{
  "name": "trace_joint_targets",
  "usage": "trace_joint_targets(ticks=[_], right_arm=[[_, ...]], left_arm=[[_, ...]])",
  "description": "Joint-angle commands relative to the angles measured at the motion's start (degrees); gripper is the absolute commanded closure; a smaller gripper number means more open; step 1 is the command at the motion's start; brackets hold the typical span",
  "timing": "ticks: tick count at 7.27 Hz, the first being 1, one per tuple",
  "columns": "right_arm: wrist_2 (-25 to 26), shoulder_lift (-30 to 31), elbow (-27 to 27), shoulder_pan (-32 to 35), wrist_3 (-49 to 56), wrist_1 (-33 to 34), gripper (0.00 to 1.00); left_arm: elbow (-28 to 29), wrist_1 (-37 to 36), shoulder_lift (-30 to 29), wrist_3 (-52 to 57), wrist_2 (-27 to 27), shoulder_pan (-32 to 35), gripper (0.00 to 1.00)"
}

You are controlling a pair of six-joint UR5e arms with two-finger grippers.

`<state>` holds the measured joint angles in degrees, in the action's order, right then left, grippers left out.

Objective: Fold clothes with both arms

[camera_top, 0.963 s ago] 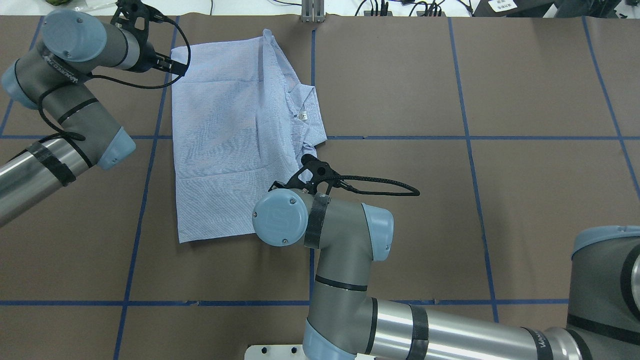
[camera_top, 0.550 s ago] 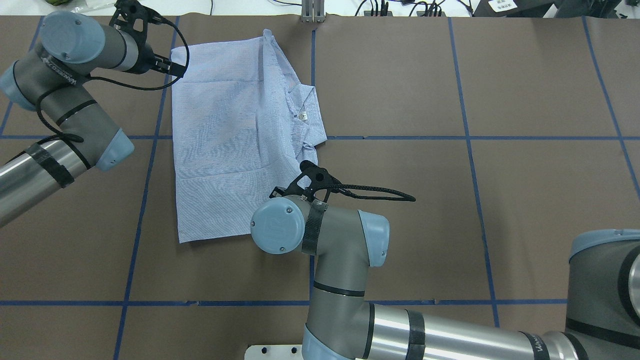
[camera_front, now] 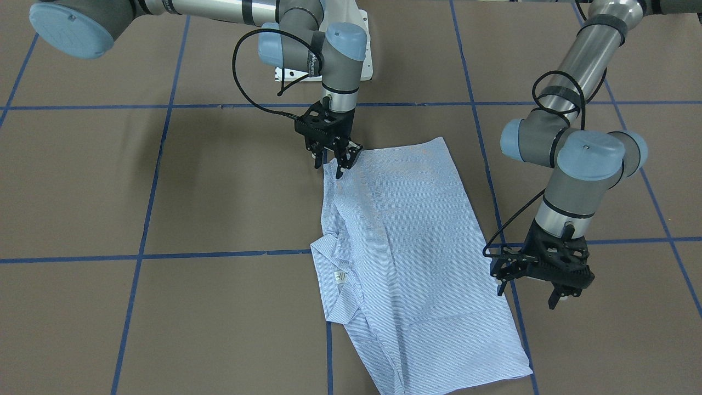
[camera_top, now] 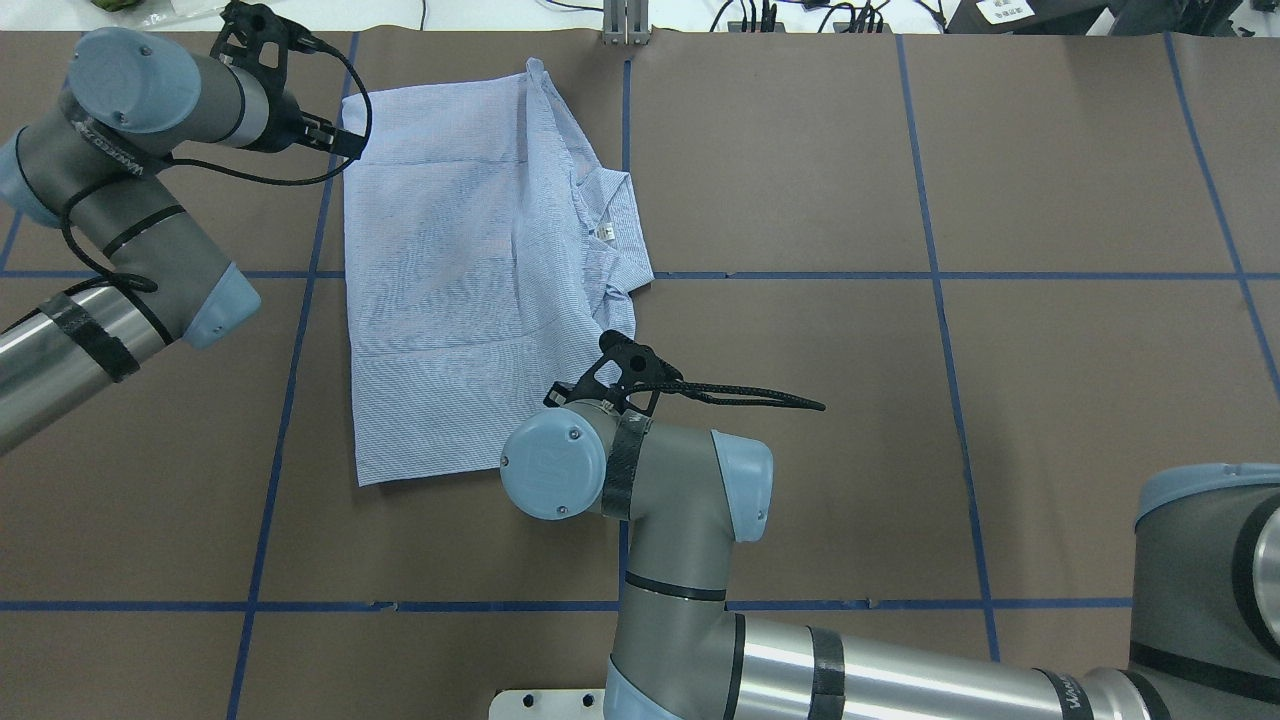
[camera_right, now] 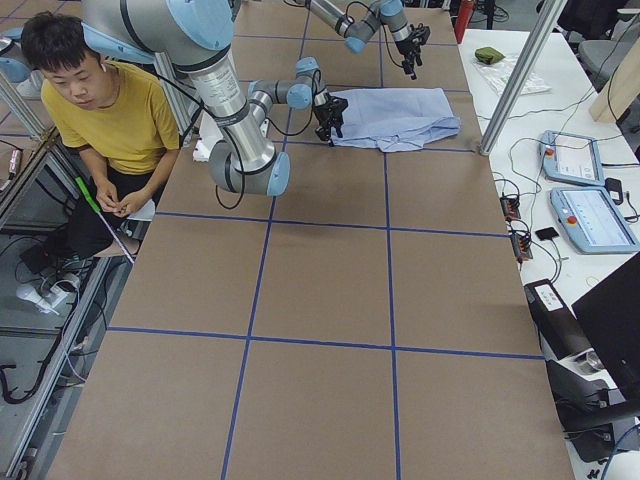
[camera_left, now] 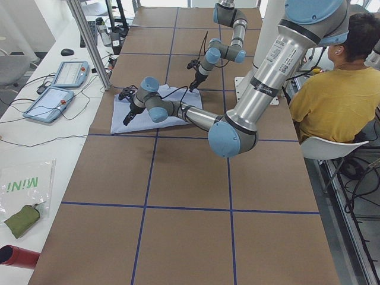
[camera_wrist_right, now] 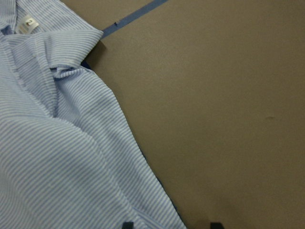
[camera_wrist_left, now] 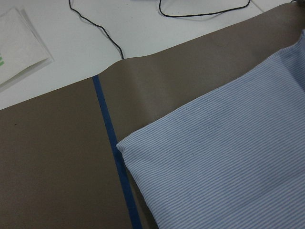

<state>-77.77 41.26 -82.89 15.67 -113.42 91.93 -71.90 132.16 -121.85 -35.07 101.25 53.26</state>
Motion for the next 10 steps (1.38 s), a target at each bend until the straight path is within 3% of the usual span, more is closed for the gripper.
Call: trace_joint_targets(ticks=[1, 2, 6, 8, 10], right_arm=[[0.1, -0.2, 0.1, -0.3, -0.1, -0.1, 0.75], [0.1, -0.3, 0.0, -0.3, 0.0, -0.1, 1.00], [0.0, -0.3, -1.1, -0.5, 0.2, 0.1, 1.00], [0.0, 1.9, -7.6, -0.3, 1.0, 0.6, 1.00], [0.1, 3.3, -10.0, 0.0, 1.0, 0.6, 1.00]], left_arm=[[-0.1, -0.1, 0.0, 0.0, 0.0, 0.0, 0.00], [-0.1, 0.0, 0.0, 0.0, 0.0, 0.0, 0.00], [-0.6, -0.1, 0.0, -0.1, 0.1, 0.0, 0.00], [-3.5, -0.2, 0.0, -3.0, 3.7, -0.1, 0.00], [-13.2, -0.2, 6.0, -12.2, 8.6, -0.9, 0.00]])
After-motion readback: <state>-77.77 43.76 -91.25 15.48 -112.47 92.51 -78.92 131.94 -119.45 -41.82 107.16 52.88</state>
